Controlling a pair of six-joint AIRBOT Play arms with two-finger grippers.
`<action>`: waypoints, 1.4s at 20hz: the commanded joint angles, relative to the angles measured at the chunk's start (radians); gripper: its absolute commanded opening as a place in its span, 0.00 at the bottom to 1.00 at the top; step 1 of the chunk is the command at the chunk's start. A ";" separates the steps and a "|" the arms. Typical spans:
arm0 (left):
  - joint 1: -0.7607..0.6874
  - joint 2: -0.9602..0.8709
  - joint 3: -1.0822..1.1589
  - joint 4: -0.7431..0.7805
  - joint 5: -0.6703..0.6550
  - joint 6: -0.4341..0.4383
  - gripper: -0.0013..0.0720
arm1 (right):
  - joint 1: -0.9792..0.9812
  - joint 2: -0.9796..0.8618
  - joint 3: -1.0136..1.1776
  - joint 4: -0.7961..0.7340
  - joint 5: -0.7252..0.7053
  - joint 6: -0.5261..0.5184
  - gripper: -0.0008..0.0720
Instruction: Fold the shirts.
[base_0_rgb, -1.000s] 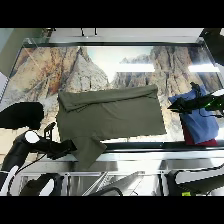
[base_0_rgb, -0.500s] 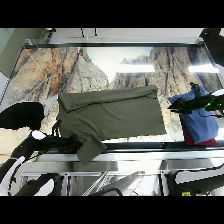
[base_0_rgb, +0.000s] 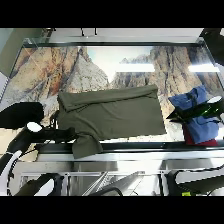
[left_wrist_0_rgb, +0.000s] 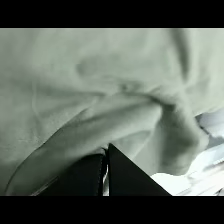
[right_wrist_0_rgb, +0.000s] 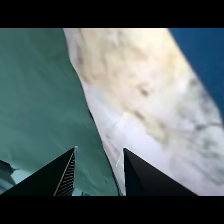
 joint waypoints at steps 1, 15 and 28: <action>0.001 0.064 0.027 -0.008 -0.032 0.005 0.04 | 0.016 -0.001 -0.135 -0.004 -0.056 -0.016 0.48; 0.256 0.181 0.217 0.145 -0.286 0.001 0.04 | 0.035 0.096 -0.185 0.039 -0.017 0.003 0.03; 0.152 -0.084 0.531 0.042 -0.113 0.076 0.04 | 0.032 0.184 -0.116 0.545 -0.220 -0.175 0.03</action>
